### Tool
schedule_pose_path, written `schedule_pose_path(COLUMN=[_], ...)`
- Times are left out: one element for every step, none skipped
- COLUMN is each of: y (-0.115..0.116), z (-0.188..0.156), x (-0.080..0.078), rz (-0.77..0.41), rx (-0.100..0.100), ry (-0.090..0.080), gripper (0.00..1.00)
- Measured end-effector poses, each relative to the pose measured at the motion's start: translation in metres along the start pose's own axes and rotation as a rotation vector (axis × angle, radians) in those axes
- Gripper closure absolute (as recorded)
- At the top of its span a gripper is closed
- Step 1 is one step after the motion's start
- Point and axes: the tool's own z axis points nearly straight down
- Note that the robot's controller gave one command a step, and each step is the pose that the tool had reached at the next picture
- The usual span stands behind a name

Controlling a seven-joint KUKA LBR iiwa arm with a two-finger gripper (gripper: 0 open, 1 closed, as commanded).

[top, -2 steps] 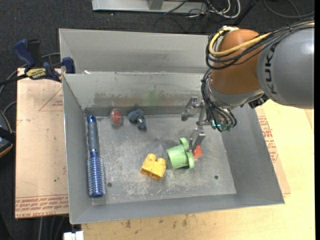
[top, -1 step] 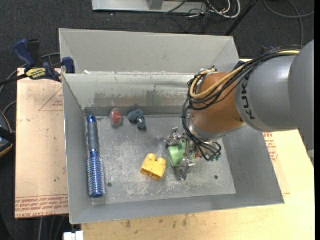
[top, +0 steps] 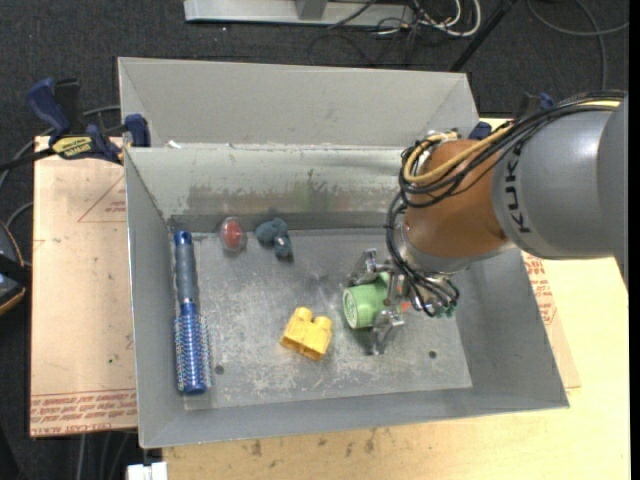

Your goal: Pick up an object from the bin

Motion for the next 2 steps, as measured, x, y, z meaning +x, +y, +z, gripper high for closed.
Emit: schedule_pose_path(y=[0.000, 0.007], z=[-0.001, -0.104], x=[-0.001, -0.008], rz=[-0.001, 0.016], rx=[0.001, 0.007], ry=[-0.002, -0.001], gripper=[1.00, 1.00])
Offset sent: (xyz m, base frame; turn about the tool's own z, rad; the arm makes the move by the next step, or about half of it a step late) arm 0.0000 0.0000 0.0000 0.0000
